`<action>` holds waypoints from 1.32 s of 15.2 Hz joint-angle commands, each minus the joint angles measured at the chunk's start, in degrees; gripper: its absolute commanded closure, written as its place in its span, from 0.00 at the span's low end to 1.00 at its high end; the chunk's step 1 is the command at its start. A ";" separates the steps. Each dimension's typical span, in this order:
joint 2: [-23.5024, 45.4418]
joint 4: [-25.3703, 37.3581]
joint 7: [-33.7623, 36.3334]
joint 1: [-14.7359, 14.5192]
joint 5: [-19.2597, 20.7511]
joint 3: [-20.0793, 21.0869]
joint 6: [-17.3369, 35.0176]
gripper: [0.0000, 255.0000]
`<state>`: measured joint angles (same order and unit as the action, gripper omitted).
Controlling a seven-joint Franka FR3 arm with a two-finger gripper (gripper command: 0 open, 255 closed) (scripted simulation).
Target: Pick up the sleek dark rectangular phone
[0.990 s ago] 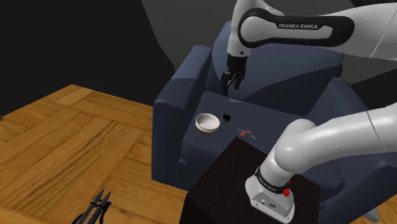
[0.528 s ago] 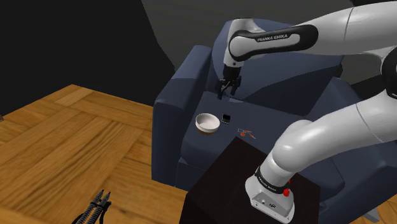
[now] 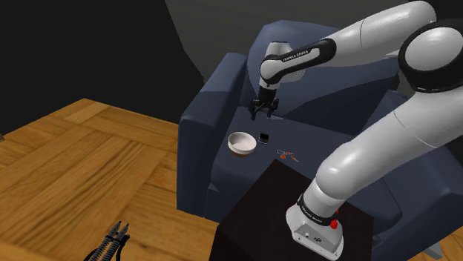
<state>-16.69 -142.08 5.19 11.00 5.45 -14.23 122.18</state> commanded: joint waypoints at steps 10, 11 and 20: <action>21.67 5.94 -2.91 4.42 -10.22 -6.58 16.42 0.00; 23.73 6.80 -3.56 5.01 -11.81 -6.81 17.53 0.00; 41.80 16.71 -9.26 13.57 -26.58 -5.00 24.45 0.00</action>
<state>23.03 -126.81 -3.48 23.36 -19.45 -19.66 146.10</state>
